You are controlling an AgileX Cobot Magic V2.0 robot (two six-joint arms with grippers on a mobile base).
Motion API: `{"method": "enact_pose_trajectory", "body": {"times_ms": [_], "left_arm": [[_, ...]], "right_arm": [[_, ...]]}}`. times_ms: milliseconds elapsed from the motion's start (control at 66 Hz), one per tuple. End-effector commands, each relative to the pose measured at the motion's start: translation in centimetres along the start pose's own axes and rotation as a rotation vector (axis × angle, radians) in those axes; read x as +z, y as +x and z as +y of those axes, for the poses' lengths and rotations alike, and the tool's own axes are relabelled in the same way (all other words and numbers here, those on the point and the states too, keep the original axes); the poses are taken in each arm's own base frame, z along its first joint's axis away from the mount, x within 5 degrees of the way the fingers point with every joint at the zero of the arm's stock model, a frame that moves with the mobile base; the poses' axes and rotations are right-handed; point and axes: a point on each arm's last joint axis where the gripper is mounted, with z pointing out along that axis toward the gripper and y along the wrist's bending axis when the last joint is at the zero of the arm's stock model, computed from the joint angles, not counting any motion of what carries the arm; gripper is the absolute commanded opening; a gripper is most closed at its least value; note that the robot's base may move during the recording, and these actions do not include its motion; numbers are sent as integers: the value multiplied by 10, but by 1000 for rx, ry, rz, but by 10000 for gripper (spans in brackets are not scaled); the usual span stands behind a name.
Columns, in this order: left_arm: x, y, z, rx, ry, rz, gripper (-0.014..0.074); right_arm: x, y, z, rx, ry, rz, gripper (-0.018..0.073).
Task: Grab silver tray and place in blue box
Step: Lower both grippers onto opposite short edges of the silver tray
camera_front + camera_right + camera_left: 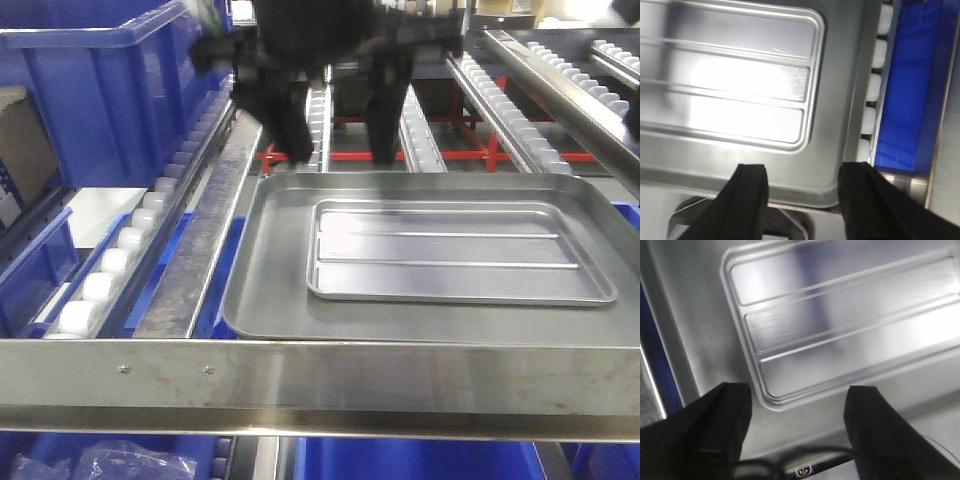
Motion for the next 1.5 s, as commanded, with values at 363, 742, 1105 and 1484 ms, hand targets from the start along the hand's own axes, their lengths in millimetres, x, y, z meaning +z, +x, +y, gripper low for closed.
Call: {"method": "enact_pose_trajectory", "body": {"times_ms": [363,742,1105,1484], "left_arm": [[18,-25,26,-162,28,-53,325],[45,-32,23,-148,-13,-16,325],[72,-25,24,-142,-47,44,325],[77,-23,24,-141,-50,51,305]], "right_arm": [[53,-30,-5,16,15,22,436],[87,-32,-7,11,20,38,436],[103,-36,-6,9,18,30,436],[119,-34,-7,10,21,40,408]]}}
